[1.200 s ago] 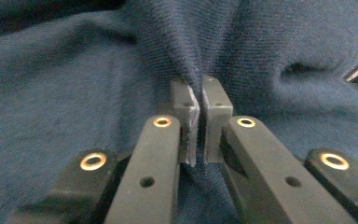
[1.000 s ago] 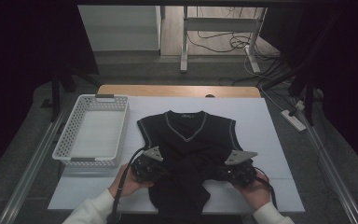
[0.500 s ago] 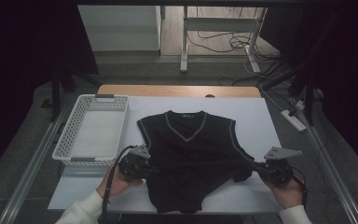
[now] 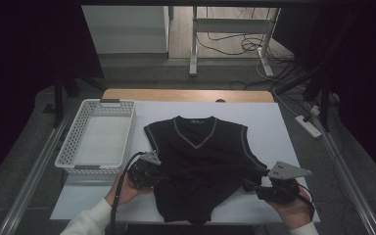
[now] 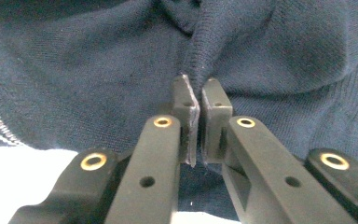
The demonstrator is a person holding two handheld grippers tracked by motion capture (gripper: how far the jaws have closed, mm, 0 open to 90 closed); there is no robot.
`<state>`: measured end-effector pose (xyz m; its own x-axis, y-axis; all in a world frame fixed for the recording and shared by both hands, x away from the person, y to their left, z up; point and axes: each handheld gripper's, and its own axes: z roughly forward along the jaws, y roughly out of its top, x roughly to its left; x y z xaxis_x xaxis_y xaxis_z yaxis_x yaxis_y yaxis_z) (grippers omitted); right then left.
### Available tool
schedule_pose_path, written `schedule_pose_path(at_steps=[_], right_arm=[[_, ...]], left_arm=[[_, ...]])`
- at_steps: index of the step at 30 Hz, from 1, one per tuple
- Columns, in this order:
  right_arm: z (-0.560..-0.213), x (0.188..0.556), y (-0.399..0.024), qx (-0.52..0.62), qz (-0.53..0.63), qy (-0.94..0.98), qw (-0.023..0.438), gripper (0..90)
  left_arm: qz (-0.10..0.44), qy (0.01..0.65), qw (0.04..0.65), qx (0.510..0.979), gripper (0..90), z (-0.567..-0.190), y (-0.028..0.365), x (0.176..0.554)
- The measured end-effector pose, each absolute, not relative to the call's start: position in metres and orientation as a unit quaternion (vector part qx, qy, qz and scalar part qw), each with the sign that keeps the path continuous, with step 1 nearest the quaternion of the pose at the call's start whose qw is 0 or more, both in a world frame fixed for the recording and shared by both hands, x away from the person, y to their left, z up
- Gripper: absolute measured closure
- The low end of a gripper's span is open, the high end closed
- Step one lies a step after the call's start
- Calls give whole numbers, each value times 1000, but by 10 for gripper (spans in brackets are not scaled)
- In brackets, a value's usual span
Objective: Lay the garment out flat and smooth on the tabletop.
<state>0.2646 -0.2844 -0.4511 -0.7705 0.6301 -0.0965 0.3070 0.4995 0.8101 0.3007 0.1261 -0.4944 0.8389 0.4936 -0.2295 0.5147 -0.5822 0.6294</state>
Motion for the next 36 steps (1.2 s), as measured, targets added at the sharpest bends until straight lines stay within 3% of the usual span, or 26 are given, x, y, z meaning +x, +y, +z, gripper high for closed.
schedule_pose_path(at_steps=[13,27,29,32,36], right_arm=[[-489,262,-240,213,383,895,82,437],[-515,265,-204,146,308,937,71,423],[-516,267,-204,142,311,935,90,555],[-511,276,-208,153,316,934,57,817],[-503,275,-221,149,321,934,43,857]], left_arm=[[-6,295,367,882,853,-494,126,302],[-4,299,364,882,853,-494,126,306],[-4,300,362,882,853,-494,127,306],[-4,300,363,882,852,-494,128,307],[-3,298,364,883,853,-493,129,306]])
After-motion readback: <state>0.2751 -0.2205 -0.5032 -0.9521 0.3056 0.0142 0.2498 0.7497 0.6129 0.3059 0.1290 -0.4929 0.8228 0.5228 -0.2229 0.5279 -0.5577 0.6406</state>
